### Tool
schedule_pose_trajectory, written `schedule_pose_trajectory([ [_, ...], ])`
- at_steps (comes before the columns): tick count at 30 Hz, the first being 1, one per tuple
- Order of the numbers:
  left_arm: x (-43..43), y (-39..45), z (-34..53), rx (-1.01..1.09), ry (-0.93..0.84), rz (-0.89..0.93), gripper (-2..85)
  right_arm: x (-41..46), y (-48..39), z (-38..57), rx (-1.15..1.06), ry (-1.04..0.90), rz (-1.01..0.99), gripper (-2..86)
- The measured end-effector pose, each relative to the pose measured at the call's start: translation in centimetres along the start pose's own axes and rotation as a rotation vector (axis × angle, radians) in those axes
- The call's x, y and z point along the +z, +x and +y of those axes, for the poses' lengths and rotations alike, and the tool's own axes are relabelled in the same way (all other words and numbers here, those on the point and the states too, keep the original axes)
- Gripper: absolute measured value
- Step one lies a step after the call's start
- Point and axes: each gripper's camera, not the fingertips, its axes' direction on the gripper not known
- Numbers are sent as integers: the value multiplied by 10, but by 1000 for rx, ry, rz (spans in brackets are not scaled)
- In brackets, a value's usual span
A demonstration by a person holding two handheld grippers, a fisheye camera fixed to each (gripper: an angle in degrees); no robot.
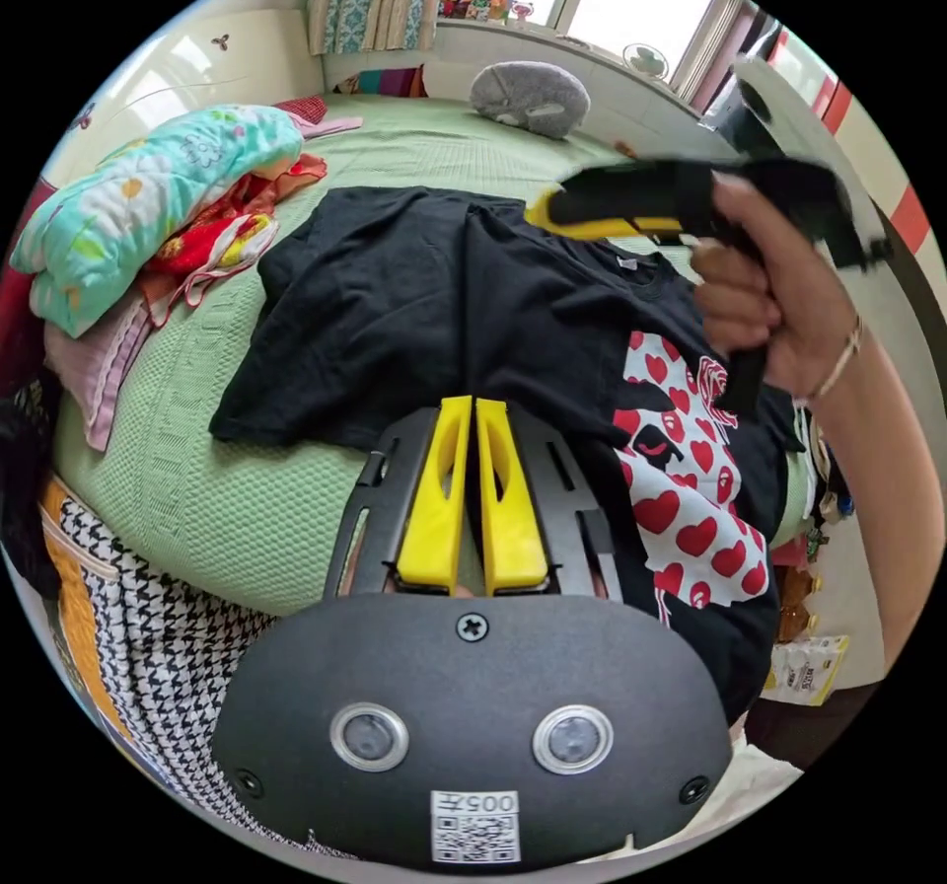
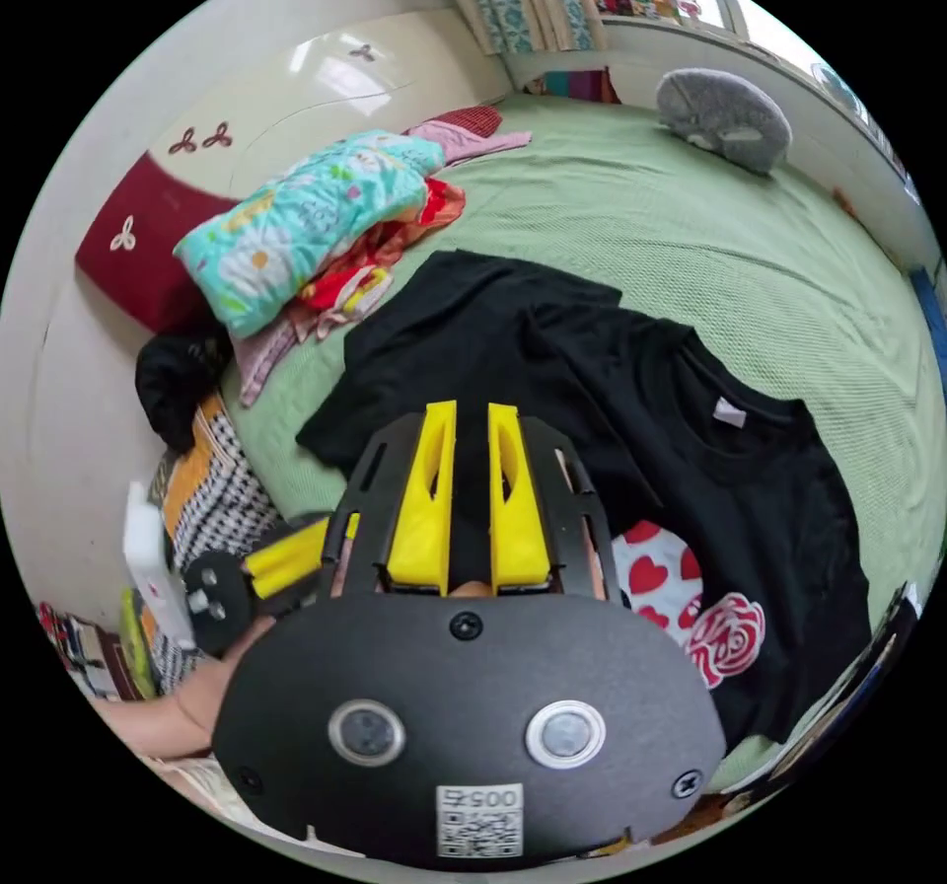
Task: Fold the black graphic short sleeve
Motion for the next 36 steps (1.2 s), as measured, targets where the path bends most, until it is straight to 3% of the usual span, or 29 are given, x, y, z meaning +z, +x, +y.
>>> schedule_pose_trajectory([
  [8,-31,100,1,114,56,55,-3,-74,77,156,41,-55,235,57],
  [16,8,265,-10,346,-95,119,-5,-128,112,256,200,-81,361,60],
  [22,49,345,-8,462,-236,53,-6,-112,120,284,266,-212,412,39],
  [28,85,362,-7,439,-381,-44,-6,-126,118,294,258,-192,377,43],
  [32,82,369,-19,406,-371,1,-6,-140,121,287,228,-235,327,60],
  [36,72,403,-35,473,-295,52,-5,-195,142,273,217,-114,337,90],
])
